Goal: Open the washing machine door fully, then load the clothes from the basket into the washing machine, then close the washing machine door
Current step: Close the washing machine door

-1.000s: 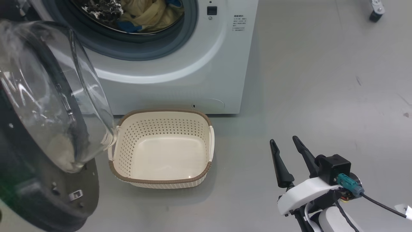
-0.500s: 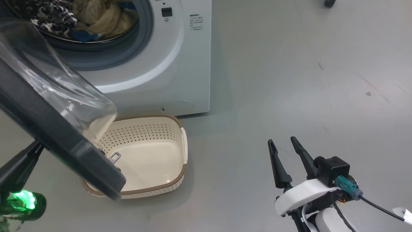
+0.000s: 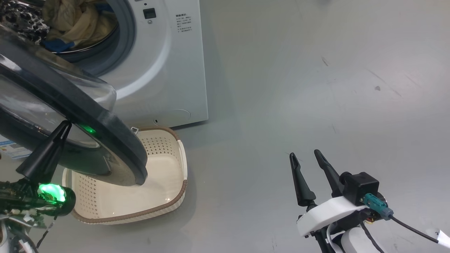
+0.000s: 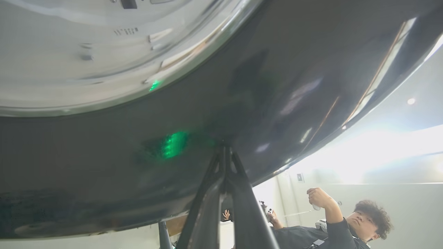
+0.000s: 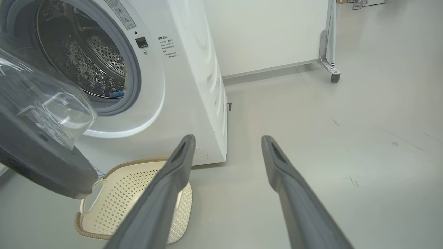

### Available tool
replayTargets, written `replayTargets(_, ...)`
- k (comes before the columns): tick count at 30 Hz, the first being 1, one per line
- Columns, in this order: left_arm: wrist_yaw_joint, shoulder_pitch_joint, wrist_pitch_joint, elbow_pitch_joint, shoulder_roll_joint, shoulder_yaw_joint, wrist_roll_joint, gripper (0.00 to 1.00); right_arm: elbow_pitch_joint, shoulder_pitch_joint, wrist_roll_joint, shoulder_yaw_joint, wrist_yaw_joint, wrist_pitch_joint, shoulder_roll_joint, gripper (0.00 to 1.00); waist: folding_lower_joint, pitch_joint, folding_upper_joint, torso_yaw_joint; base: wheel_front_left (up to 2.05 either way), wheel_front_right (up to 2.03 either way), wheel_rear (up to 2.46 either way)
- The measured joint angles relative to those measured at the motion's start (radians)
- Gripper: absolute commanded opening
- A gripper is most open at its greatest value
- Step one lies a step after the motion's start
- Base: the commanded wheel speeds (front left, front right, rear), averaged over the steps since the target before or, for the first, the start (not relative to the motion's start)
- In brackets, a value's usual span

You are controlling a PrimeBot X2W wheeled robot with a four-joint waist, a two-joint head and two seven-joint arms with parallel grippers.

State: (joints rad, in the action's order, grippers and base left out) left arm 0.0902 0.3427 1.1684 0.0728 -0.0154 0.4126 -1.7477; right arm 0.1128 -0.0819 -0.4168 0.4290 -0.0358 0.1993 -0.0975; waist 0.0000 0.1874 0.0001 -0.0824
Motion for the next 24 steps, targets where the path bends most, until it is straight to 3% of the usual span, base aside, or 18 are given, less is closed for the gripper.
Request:
replayTargets(13, 0.012, 0.092, -0.216, 0.054, 0.0, -0.04, 0.073, 0.0, 0.01, -0.004, -0.006, 0.0, 0.001, 0.01, 0.003, 1.0, 0.0, 0.014, 0.0, -0.052, 0.0, 0.0, 0.0)
replayTargets(24, 0.022, 0.109, -0.336, 0.137, 0.0, -0.076, 0.104, 0.0, 0.03, -0.004, -0.007, -0.025, 0.0, 0.023, 0.003, 1.0, 0.0, -0.014, 0.0, -0.053, 0.0, 0.0, 0.0)
